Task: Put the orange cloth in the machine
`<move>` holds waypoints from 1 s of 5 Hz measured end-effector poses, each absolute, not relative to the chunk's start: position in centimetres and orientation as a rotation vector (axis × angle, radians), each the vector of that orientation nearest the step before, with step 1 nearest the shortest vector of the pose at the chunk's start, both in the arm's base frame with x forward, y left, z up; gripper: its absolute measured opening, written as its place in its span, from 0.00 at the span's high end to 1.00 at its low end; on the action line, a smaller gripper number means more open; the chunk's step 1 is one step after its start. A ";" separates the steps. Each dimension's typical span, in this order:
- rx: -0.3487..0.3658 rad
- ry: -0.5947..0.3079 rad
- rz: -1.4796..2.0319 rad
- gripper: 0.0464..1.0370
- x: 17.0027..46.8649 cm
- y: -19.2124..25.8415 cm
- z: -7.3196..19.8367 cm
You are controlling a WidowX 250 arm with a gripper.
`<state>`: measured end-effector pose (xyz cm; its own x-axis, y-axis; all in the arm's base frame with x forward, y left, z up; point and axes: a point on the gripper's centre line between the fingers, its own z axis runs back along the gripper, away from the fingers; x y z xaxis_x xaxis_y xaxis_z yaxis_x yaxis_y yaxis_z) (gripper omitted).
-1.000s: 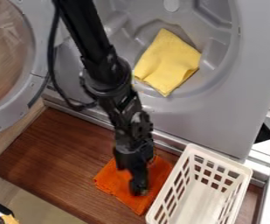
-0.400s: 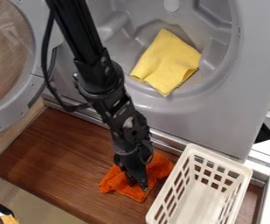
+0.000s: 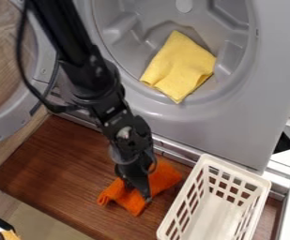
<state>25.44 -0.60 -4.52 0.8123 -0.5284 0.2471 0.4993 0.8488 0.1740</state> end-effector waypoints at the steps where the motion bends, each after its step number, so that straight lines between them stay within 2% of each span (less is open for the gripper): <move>1: 0.103 -0.379 -0.511 0.95 24.9 0.0 -2.1; 3: 0.154 -0.579 -0.468 0.95 25.3 0.6 4.0; 4: 0.150 -0.656 -0.483 0.95 26.9 0.8 5.9; 5: 0.136 -0.714 -0.476 0.95 29.7 1.0 8.0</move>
